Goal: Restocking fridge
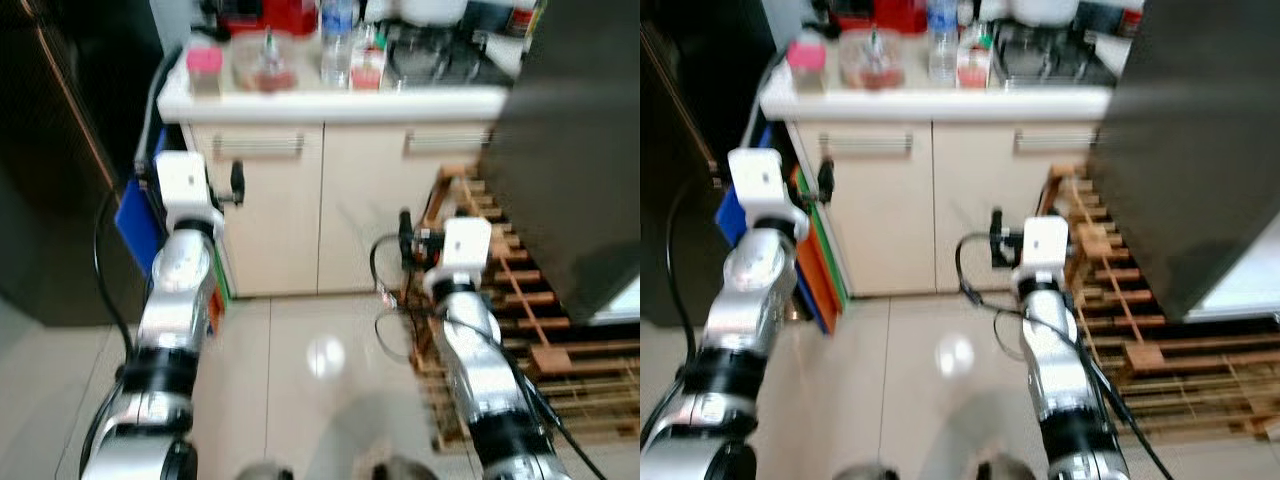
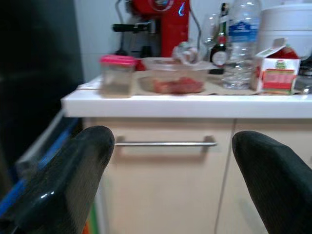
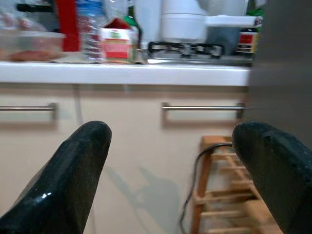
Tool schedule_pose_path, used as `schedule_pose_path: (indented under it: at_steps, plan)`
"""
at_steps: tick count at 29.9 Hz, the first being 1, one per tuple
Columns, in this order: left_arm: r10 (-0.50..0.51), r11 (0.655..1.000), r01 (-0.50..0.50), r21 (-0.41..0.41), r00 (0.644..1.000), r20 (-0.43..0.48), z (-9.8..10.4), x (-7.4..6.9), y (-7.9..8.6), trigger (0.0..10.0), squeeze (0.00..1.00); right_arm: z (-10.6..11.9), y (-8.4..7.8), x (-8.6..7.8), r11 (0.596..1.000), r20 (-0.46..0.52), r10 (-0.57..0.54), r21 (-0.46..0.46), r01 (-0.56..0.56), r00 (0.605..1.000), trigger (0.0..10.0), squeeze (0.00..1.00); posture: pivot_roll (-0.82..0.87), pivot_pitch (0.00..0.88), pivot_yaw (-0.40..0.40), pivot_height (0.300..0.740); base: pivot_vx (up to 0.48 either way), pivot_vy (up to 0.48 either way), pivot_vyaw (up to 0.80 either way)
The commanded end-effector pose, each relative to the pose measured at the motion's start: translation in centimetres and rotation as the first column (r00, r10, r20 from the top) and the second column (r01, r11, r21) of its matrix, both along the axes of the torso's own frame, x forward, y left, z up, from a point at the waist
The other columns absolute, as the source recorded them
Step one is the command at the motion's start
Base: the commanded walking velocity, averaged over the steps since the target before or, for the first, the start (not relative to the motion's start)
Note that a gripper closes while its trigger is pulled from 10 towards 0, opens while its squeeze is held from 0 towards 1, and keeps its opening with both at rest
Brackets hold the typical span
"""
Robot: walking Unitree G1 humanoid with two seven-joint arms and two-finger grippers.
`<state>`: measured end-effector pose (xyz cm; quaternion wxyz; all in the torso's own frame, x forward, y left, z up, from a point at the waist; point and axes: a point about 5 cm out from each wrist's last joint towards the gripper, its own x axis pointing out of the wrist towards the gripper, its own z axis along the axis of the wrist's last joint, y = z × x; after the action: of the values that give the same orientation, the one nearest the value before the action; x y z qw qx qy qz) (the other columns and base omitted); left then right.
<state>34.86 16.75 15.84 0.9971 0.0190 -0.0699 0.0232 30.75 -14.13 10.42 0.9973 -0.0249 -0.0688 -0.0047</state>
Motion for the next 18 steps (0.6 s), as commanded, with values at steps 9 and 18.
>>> schedule_pose_path:
  at_steps: [9, 18]
  plan:
    - [-0.029, 0.999, 0.028, -0.023, 0.999, -0.016, 0.04, 0.49, -0.54, 10.0, 1.0, 0.18, -0.81, 0.74, 1.0, -0.015, -0.028, 0.003, 0.028, 0.999, 10.0, 0.0, 0.0, 0.0, -0.006, 0.703, 0.48, 0.0, 0.0]
    - [0.013, 0.999, -0.012, -0.033, 1.0, 0.01, 0.53, 0.43, 0.18, 10.0, 1.0, 0.08, -0.82, 0.87, 1.0, -0.021, -0.014, 0.003, 0.014, 1.0, 10.0, 0.0, 0.01, 0.0, -0.017, 0.703, 0.48, 0.0, 0.0]
